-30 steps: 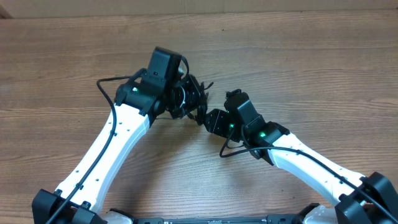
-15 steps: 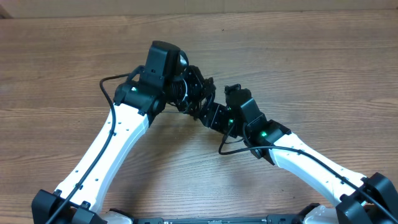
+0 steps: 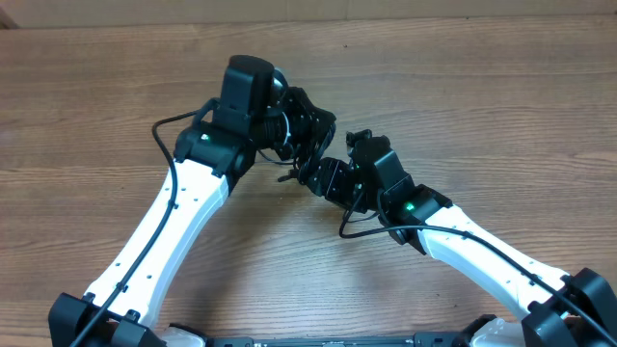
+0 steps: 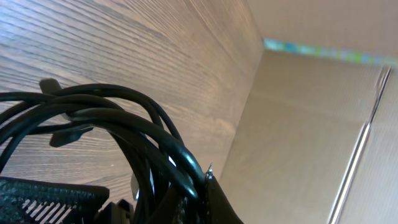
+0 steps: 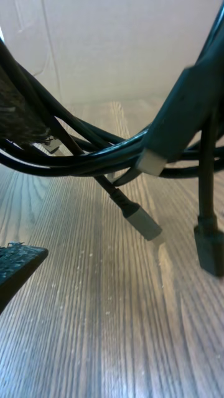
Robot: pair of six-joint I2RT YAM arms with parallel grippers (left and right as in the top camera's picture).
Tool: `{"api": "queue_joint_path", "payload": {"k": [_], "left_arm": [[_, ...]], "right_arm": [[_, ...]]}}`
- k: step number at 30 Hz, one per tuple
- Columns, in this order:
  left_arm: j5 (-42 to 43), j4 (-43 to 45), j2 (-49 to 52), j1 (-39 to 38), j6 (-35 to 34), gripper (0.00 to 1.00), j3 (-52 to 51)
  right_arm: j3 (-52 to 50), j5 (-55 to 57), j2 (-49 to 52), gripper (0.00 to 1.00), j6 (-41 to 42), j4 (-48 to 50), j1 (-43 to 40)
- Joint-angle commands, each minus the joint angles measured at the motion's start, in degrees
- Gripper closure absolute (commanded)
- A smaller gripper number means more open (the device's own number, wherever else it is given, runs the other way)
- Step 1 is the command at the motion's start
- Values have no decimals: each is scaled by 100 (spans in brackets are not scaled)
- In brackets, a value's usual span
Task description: Untangle cables
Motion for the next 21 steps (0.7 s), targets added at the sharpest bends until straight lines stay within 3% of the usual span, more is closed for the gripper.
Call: {"api": "queue_joint_path", "payload": {"k": [1,6,12,16,21], "left_arm": [[-31,286,-94,107,-684,96,140],[-525,13,-94,166,-227,95,140],[-1453,-1058,-94,166,17,93,140],[-2072,-1722,-94,166,319,81,140],[-2549,-2376,-94,166,1058,59,140]], "right_arm": [[-22,-442,17,49,-542,-297,114],[-28,-435,17,47,-1003,-699,114],[-28,57,17,47,-1182,-1346,114],[-28,621,17,46,-1182,-1709,114],[-28,1274,17,28,-1530,-1816,111]]}}
